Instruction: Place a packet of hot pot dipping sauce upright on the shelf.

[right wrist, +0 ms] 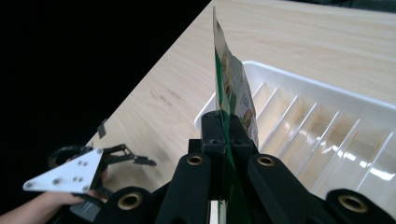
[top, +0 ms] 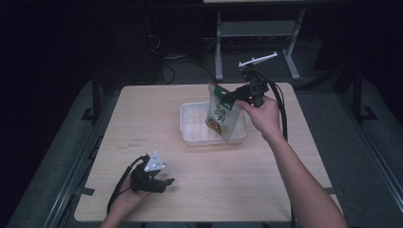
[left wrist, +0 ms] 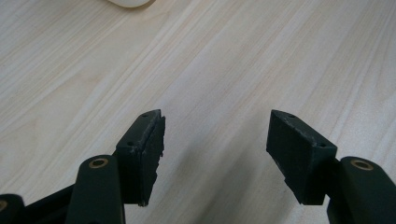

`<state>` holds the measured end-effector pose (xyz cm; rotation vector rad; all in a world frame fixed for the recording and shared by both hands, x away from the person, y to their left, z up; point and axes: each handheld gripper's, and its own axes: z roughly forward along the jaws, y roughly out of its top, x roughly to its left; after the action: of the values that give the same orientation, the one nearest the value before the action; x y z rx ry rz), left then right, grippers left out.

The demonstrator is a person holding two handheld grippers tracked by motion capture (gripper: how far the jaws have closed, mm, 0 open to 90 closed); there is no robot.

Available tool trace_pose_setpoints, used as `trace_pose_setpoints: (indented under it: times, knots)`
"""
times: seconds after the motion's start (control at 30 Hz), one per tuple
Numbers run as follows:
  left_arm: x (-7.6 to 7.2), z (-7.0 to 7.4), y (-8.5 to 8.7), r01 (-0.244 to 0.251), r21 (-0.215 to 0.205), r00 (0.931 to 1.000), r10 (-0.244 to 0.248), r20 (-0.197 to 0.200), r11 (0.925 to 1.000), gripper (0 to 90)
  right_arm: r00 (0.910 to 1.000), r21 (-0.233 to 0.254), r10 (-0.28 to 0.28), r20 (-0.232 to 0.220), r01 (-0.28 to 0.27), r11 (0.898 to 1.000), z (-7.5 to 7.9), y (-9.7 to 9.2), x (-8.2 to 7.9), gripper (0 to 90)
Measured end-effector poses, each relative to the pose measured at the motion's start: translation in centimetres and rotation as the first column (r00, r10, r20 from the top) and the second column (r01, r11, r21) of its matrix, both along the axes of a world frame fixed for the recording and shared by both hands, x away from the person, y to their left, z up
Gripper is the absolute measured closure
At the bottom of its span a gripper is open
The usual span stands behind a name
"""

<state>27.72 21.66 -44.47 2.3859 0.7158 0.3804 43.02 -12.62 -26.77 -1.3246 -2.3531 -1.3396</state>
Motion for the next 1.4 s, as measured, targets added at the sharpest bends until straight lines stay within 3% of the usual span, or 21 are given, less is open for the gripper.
trace_pose_setpoints:
  times: [0.4,0.83,1.4]
  knots:
    - [0.0,0.0,0.2,-0.007,-0.001,1.0,0.007,0.0,1.0,35.8,0.994,0.022,-0.109,-0.005,0.109,0.994,-0.6,-0.2,2.3,89.7]
    - [0.0,0.0,0.2,-0.009,-0.005,1.0,0.009,0.003,0.9999,35.8,0.9732,0.024,-0.229,-0.02,0.229,0.973,-1.5,-0.7,3.8,89.6]
    - [0.1,0.1,0.4,-0.009,-0.006,1.0,0.009,0.005,0.9999,35.9,0.9645,-0.004,-0.262,-0.034,0.262,0.965,-2.4,0.3,4.6,89.5]
